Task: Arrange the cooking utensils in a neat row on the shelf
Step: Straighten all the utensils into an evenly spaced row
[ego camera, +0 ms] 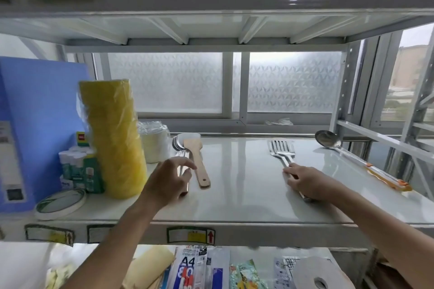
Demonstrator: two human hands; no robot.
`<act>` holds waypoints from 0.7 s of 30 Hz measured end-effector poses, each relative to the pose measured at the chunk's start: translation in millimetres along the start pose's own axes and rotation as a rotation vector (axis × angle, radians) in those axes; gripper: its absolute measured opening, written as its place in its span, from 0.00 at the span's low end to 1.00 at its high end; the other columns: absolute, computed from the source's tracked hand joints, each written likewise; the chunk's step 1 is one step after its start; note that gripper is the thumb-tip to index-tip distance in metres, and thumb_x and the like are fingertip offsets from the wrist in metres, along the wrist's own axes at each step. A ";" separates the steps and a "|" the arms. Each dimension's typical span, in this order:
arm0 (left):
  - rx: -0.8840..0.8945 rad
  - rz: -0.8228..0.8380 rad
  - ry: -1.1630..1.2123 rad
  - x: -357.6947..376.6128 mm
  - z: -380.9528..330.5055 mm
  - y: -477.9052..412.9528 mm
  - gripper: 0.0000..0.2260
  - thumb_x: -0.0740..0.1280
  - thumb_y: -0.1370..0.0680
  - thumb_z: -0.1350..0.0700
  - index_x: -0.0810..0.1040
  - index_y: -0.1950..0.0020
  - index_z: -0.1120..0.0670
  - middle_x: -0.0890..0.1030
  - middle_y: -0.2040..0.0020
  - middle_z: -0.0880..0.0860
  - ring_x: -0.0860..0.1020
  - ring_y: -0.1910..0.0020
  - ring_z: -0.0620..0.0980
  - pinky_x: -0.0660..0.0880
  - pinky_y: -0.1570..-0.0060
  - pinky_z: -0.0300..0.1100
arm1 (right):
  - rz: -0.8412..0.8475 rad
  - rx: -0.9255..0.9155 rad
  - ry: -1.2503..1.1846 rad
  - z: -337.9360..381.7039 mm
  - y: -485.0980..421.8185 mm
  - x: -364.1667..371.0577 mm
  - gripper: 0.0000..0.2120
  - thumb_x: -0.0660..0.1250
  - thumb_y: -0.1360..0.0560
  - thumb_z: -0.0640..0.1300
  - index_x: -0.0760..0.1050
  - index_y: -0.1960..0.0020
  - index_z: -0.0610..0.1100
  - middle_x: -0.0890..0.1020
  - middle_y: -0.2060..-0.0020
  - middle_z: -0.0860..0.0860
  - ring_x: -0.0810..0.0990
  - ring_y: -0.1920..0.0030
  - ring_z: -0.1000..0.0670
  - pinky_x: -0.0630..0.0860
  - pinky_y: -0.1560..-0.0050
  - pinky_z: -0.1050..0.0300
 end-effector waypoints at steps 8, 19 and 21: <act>-0.171 0.170 0.014 -0.5 40.2 10.5 0.20 0.60 0.17 0.47 0.67 0.25 0.46 0.77 0.31 0.54 0.76 0.36 0.56 0.70 0.45 0.45 | -0.040 0.192 0.222 -19.4 -10.7 -23.0 0.17 0.60 0.24 0.49 0.79 0.41 0.44 0.82 0.41 0.44 0.80 0.40 0.43 0.77 0.40 0.52; -0.151 0.206 0.152 -5.9 44.4 6.9 0.20 0.56 0.20 0.63 0.76 0.33 0.48 0.80 0.36 0.56 0.77 0.38 0.56 0.71 0.43 0.42 | -0.014 -0.335 -0.118 263.6 -4.0 74.7 0.25 0.55 0.19 0.57 0.64 0.24 0.54 0.70 0.28 0.46 0.70 0.29 0.39 0.70 0.33 0.37; -0.163 0.189 0.209 -8.7 47.9 5.8 0.20 0.56 0.22 0.65 0.76 0.33 0.52 0.79 0.35 0.55 0.76 0.37 0.53 0.68 0.44 0.39 | -0.039 -0.276 -0.105 277.1 -11.1 83.4 0.27 0.52 0.24 0.58 0.65 0.26 0.56 0.72 0.32 0.47 0.69 0.31 0.39 0.68 0.36 0.37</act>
Point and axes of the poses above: each hand's wrist, its own y-axis away from the middle knuckle, its own x-axis out of the palm, z = x × y, the point moved 5 cm from there along -y, towards the middle knuckle
